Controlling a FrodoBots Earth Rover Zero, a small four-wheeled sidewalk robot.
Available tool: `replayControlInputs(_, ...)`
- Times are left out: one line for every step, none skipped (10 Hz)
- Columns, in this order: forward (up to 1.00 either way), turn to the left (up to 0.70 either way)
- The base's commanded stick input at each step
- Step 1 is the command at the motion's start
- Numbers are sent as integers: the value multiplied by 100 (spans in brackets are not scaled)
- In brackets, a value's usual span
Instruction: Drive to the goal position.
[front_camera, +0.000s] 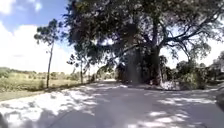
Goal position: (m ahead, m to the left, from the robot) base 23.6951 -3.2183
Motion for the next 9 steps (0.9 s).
replayControlInputs(70,0)
replayControlInputs(70,0)
replayControlInputs(70,0)
replayControlInputs(70,0)
replayControlInputs(70,0)
replayControlInputs(70,0)
replayControlInputs(70,0)
replayControlInputs(70,0)
replayControlInputs(70,0)
